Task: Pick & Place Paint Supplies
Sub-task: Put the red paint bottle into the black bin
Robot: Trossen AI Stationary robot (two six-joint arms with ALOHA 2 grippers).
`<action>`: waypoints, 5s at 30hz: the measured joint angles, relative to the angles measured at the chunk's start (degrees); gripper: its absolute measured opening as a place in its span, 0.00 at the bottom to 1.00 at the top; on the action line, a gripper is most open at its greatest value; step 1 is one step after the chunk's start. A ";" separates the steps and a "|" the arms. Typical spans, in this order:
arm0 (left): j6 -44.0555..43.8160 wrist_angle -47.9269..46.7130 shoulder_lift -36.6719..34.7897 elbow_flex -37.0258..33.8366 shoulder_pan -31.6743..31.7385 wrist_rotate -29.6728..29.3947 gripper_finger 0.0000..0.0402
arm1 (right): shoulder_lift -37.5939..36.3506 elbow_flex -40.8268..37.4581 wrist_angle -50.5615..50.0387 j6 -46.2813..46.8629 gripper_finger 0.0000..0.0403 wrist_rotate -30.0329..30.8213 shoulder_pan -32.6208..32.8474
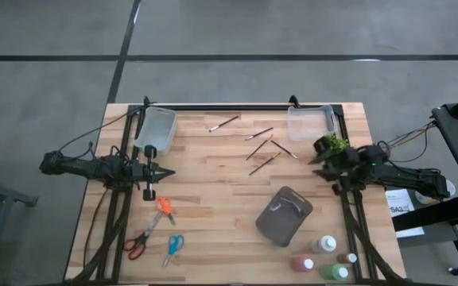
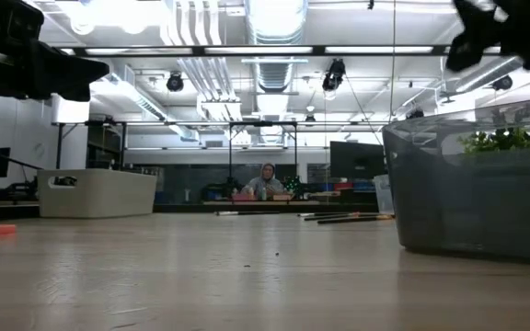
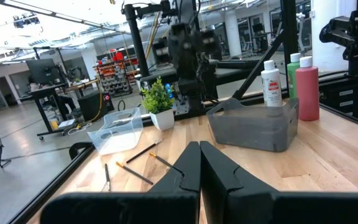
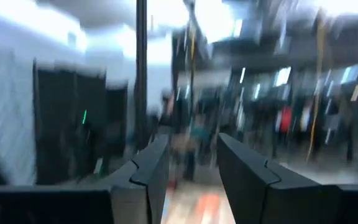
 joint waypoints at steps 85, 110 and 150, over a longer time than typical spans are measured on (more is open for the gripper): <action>0.00 -0.02 0.00 0.00 -0.02 -0.01 0.00 | 33.99 62.39 -63.43 -3.52 0.33 9.06 2.85; 0.00 -0.01 0.02 0.00 -0.02 0.00 0.00 | 52.88 67.15 -70.43 16.14 0.33 26.71 47.08; 0.00 -0.02 0.02 0.00 -0.01 -0.01 0.00 | 81.68 88.97 -108.94 82.24 0.33 39.04 68.67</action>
